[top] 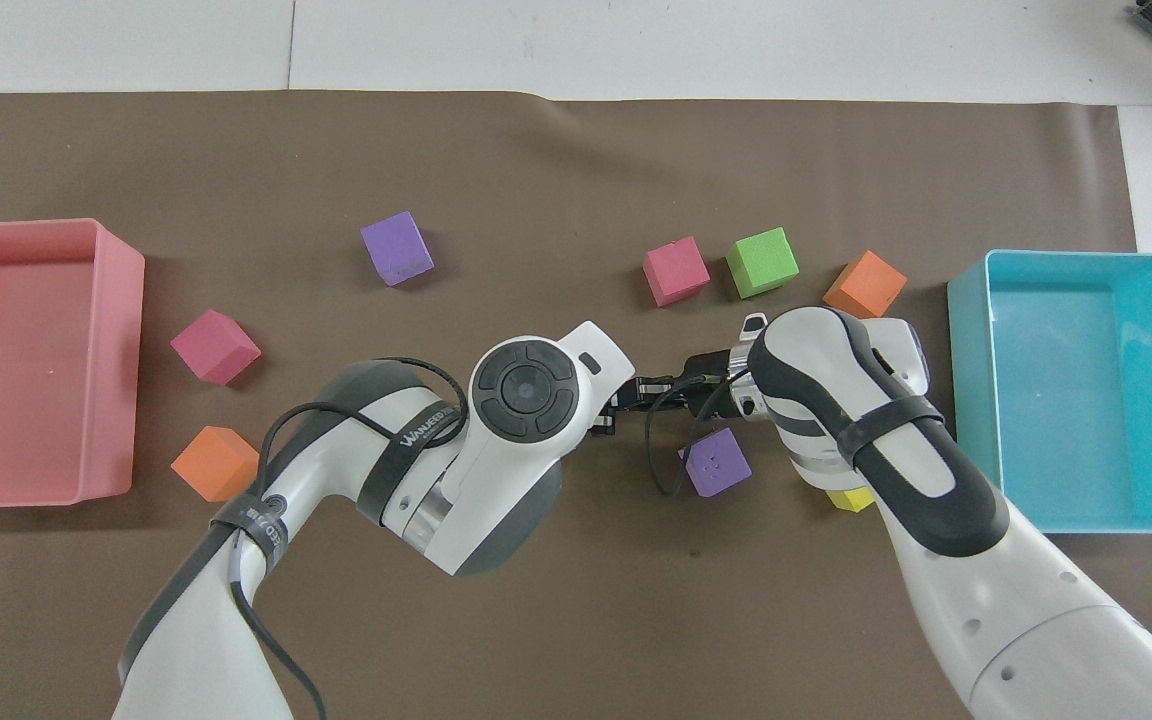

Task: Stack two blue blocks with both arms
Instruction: 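Lower the blue cube onto the center cube and open the left gripper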

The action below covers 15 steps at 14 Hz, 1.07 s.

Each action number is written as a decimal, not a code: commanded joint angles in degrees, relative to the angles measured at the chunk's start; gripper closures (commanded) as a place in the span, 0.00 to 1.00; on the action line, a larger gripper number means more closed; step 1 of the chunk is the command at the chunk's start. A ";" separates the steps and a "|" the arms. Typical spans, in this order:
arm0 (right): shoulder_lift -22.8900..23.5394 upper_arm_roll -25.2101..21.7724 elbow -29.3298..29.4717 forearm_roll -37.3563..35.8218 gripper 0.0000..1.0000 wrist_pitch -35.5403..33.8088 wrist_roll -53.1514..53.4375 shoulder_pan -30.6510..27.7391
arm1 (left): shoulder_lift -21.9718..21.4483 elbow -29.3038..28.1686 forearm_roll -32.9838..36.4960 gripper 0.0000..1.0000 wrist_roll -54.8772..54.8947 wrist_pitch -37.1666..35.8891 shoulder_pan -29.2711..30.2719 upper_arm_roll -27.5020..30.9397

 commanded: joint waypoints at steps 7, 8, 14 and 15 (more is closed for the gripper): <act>0.07 0.02 -0.28 1.92 1.00 -0.59 -2.49 -0.23 | -0.71 0.17 -0.36 0.00 0.18 0.25 -1.14 0.88; 0.07 0.02 -0.19 1.92 1.00 -0.94 -2.40 -0.32 | -1.41 0.61 -0.36 0.00 0.18 -0.10 -1.05 0.88; -1.24 -0.24 1.04 -0.96 1.00 -1.74 -0.39 -0.50 | -8.26 0.70 -0.01 0.00 0.35 -5.10 -0.43 1.05; -2.03 -0.24 1.56 -4.20 1.00 -1.65 1.62 -0.50 | -9.84 0.18 0.16 0.00 0.44 -6.24 -0.35 1.40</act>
